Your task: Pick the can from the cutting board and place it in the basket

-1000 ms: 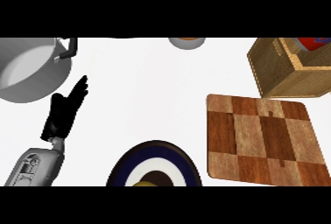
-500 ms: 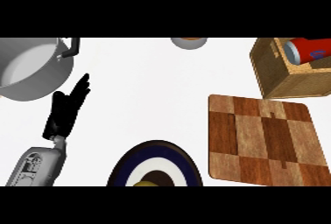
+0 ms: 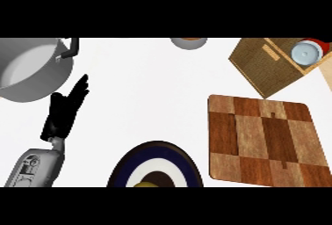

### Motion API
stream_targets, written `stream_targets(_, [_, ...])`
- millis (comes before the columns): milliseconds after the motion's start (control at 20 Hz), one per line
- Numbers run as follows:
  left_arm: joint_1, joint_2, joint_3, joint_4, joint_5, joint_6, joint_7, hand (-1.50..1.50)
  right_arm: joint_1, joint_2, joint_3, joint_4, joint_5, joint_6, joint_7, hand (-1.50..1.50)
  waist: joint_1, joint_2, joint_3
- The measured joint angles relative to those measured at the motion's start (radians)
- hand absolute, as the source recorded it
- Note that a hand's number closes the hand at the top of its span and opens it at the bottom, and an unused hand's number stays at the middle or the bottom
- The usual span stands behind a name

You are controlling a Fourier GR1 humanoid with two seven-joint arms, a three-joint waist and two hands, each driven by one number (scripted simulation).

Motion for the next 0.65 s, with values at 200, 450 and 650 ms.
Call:
stream_targets(200, [-0.01,-0.013,-0.002,0.007,-0.013,0.014,0.013,0.0,0.014,-0.043,-0.06,-0.003,-0.044,-0.056,-0.002,-1.5,-0.008,-0.002,0.0])
stream_targets(450, [-0.014,-0.009,0.015,0.024,-0.01,0.008,0.011,0.0,0.075,-0.14,-0.143,-0.001,-0.117,-0.037,-0.021,-1.5,-0.022,-0.006,0.0])
stream_targets(650, [-0.007,-0.004,0.03,0.02,-0.006,0.002,0.011,0.0,0.163,-0.227,-0.201,-0.002,-0.174,0.047,-0.072,-1.5,-0.029,-0.009,0.0])
